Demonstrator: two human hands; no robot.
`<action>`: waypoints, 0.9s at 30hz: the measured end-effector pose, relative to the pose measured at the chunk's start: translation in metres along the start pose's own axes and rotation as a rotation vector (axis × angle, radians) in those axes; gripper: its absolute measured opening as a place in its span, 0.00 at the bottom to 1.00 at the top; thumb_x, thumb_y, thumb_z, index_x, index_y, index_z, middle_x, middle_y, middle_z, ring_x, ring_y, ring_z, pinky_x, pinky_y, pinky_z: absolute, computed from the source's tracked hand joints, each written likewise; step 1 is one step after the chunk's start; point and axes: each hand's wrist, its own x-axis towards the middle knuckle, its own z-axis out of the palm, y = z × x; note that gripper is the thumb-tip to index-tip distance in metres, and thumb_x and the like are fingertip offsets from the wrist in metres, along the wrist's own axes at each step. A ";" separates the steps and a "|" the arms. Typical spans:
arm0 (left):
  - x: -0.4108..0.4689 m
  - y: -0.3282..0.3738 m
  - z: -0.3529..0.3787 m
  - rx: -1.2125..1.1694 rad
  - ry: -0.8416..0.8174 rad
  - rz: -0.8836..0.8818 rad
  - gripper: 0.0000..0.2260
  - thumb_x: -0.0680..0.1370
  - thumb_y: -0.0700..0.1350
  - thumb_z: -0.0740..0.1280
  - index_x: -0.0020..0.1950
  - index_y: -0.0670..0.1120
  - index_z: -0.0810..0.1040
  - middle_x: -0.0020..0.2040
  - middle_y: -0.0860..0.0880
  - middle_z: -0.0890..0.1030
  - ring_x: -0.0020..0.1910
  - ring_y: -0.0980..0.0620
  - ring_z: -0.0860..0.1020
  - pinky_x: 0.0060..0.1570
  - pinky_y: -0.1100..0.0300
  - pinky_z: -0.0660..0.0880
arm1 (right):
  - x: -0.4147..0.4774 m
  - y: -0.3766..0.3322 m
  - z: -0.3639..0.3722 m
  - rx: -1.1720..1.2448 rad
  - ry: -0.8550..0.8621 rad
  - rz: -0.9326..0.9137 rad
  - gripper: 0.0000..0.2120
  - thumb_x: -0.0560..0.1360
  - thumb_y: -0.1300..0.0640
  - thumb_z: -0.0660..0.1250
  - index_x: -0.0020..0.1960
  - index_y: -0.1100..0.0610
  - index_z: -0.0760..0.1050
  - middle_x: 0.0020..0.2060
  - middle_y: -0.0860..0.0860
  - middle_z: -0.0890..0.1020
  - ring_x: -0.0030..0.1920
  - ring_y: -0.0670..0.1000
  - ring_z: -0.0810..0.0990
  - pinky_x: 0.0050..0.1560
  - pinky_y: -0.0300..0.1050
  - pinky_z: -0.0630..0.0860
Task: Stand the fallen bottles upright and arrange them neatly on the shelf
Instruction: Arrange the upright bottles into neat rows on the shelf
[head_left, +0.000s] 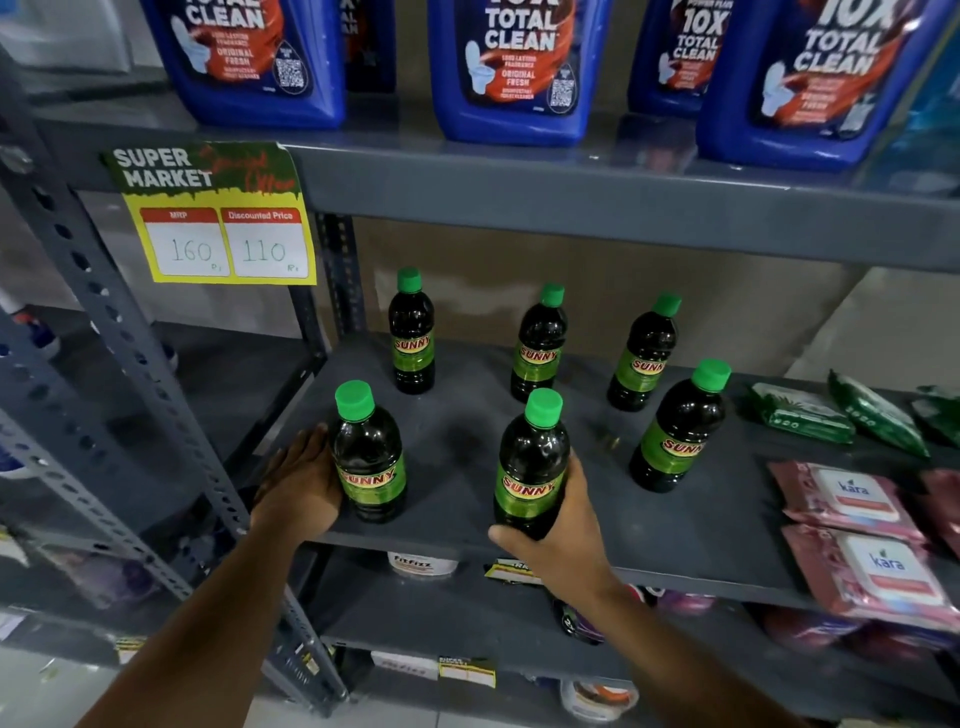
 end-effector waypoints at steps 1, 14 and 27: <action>-0.001 0.000 -0.001 0.000 0.002 0.003 0.31 0.76 0.49 0.56 0.77 0.52 0.46 0.79 0.49 0.49 0.78 0.50 0.46 0.76 0.49 0.45 | -0.005 0.003 -0.001 0.027 0.023 -0.029 0.58 0.56 0.39 0.80 0.75 0.44 0.48 0.71 0.47 0.66 0.70 0.44 0.65 0.68 0.45 0.65; 0.060 -0.062 0.076 0.078 -0.042 -0.083 0.32 0.71 0.52 0.57 0.75 0.54 0.55 0.77 0.48 0.59 0.76 0.46 0.56 0.73 0.45 0.57 | 0.055 0.037 -0.106 -0.097 0.575 0.163 0.39 0.58 0.52 0.83 0.62 0.58 0.66 0.55 0.56 0.78 0.56 0.57 0.77 0.57 0.53 0.74; 0.003 -0.005 0.007 0.021 0.058 0.013 0.27 0.73 0.43 0.60 0.73 0.44 0.63 0.76 0.41 0.62 0.75 0.42 0.57 0.73 0.46 0.54 | 0.041 0.048 -0.105 -0.169 0.402 0.277 0.33 0.63 0.56 0.80 0.61 0.56 0.65 0.50 0.50 0.76 0.49 0.53 0.75 0.50 0.50 0.75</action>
